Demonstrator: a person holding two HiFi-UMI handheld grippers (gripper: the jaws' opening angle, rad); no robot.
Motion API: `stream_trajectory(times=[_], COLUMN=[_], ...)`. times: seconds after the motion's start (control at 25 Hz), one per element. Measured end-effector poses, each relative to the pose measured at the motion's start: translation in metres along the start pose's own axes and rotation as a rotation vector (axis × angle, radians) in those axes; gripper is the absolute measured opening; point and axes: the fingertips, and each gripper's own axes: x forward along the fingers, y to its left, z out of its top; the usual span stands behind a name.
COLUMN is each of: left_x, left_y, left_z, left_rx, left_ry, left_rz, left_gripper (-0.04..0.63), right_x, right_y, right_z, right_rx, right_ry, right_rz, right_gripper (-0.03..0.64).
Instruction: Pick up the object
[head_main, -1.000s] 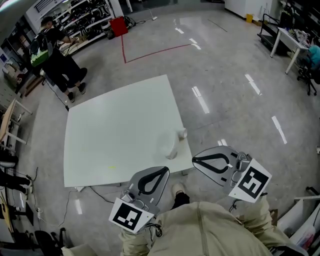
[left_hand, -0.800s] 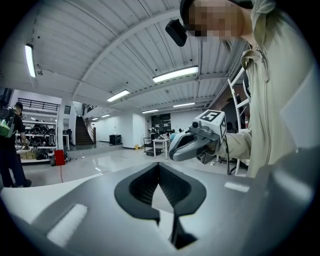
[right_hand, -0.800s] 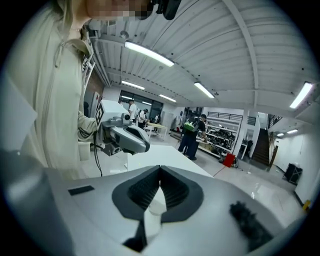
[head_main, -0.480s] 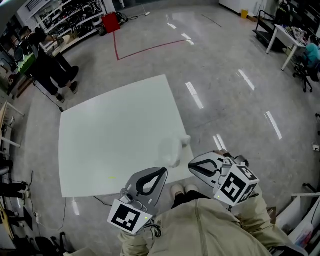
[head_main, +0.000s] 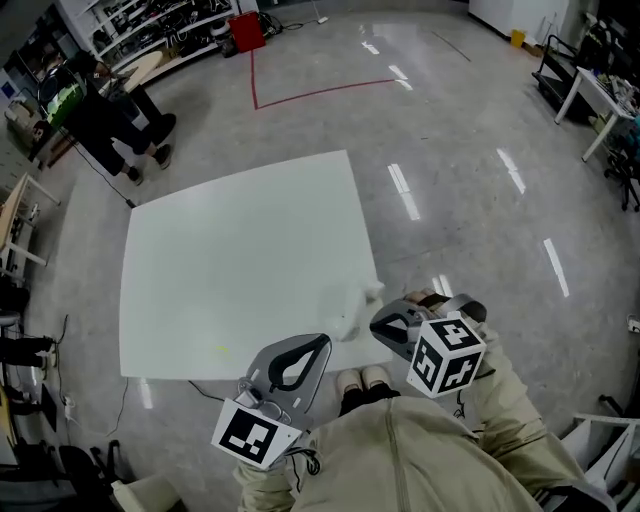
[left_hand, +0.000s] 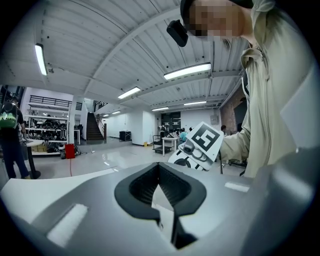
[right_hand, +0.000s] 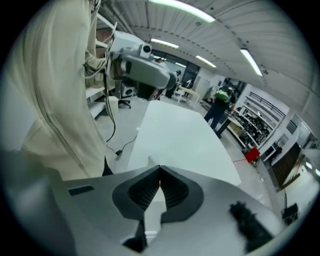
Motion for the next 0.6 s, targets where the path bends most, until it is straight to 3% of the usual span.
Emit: stream_trajectory(times=[0.24,0.36,0.48,0.6], left_x=[0.001,-0.007,-0.012,-0.017], left_y=[0.003,0.007,0.010,0.014], left_z=[0.005,0.002,0.000,0.000], left_rx=[-0.005,-0.010,-0.013,-0.013], left_ry=[-0.004,0.003,0.014,0.019], left_rz=[0.054,0.083,0.109,0.130], left_gripper=[0.008,0.008,0.008,0.008], right_x=[0.027,0.042,0.057,0.072], right_y=[-0.009,-0.009,-0.015,-0.023], right_z=[-0.020,-0.025,-0.028,-0.029], right_rx=[-0.228,-0.367,-0.495,-0.577], right_ry=[0.146,0.223,0.276,0.319], right_rz=[0.102,0.159,0.200,0.219], right_gripper=[0.006,0.055,0.177,0.216])
